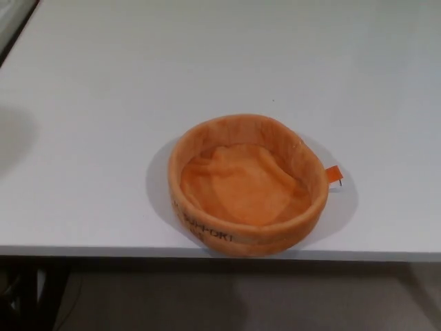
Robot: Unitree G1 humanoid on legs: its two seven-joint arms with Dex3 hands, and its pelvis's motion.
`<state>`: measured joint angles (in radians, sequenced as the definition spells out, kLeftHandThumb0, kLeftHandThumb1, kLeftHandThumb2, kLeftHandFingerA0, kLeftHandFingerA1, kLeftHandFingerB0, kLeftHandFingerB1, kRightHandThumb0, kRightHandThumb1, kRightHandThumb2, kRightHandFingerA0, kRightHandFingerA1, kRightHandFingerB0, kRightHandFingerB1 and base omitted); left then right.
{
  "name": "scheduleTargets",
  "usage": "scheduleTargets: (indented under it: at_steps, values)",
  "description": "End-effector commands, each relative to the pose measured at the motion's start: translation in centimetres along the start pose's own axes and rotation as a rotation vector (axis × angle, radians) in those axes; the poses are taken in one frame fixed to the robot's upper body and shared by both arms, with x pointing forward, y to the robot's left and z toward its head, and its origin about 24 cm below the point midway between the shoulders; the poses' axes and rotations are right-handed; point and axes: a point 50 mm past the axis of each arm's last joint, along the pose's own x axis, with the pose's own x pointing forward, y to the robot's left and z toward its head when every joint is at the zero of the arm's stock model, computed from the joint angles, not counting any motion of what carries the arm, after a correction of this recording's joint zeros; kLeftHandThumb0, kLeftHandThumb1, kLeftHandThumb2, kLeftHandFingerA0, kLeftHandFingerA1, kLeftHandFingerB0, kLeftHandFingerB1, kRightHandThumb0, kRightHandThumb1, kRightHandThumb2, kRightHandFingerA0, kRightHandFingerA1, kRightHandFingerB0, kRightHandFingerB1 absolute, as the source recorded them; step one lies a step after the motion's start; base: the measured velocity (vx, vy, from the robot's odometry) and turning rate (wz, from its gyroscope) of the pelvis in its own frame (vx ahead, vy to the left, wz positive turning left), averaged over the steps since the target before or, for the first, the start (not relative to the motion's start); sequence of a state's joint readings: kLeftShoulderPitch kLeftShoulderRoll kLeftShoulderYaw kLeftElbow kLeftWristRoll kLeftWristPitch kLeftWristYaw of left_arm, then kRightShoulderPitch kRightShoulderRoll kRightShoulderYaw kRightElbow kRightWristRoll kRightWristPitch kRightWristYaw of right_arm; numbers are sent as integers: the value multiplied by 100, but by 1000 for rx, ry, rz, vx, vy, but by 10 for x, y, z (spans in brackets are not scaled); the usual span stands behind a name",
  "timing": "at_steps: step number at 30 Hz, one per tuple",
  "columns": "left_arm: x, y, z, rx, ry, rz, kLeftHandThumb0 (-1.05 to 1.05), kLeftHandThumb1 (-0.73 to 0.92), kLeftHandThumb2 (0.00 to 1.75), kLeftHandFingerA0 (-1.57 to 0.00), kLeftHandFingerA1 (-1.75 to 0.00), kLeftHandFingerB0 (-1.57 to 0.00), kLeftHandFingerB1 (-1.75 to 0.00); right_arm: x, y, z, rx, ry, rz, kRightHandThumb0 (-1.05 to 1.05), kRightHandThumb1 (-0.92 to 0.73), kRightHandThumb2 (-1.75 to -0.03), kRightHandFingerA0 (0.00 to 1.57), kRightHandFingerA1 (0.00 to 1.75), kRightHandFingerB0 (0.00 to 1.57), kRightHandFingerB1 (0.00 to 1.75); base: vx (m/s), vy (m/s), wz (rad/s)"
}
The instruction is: A soft plate is kept in the center of the table close to the robot and the robot uses its left hand to pick up the plate, turns it upside down and places it back on the table
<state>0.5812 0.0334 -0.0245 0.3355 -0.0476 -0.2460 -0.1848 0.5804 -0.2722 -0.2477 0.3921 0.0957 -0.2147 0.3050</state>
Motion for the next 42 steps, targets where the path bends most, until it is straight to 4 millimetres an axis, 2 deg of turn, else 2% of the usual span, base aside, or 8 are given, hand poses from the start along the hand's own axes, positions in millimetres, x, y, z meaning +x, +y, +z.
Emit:
scheduleTargets:
  at_steps: [1,8,9,15,35,36,41,42]
  values:
    - [-32,1,50,-72,-513,-27,-97,73,80,-32,-48,-29,-36,-37,-27,57,-37,-422,159,-80,-92,-68,34,36,20,28,0,0,0]
    - [-32,3,53,-69,-533,-30,-99,73,80,-32,-47,-28,-36,-35,-28,54,-20,-418,151,-81,-91,-69,36,34,20,28,0,0,0]
    - [-31,4,53,-62,-538,-26,-93,86,67,-32,-43,-31,-31,-35,-28,56,-31,-423,152,-84,-75,-106,27,47,13,41,0,0,0]
    - [-34,3,52,-63,-547,-19,-101,73,80,-32,-47,-29,-35,-39,-26,57,-15,-430,150,-79,-92,-70,32,33,18,28,0,0,0]
    - [-32,5,50,-61,-590,-27,-94,87,67,-30,-42,-31,-30,-29,-35,52,-64,-469,134,-84,-92,-73,27,31,14,26,0,0,0]
    - [-33,6,49,-61,-585,-28,-91,67,110,-24,-51,-21,-42,-31,-33,54,-60,-479,140,-82,-92,-73,28,32,15,28,0,0,0]
    - [-38,6,51,-68,-611,-13,-94,72,114,-26,-51,-22,-42,-36,-32,58,-53,-485,143,-81,-92,-73,28,33,16,28,0,0,0]
    - [-39,7,51,-70,-615,-12,-95,88,68,-27,-40,-29,-29,-35,-32,56,-48,-481,141,-83,-91,-72,29,32,16,28,0,0,0]
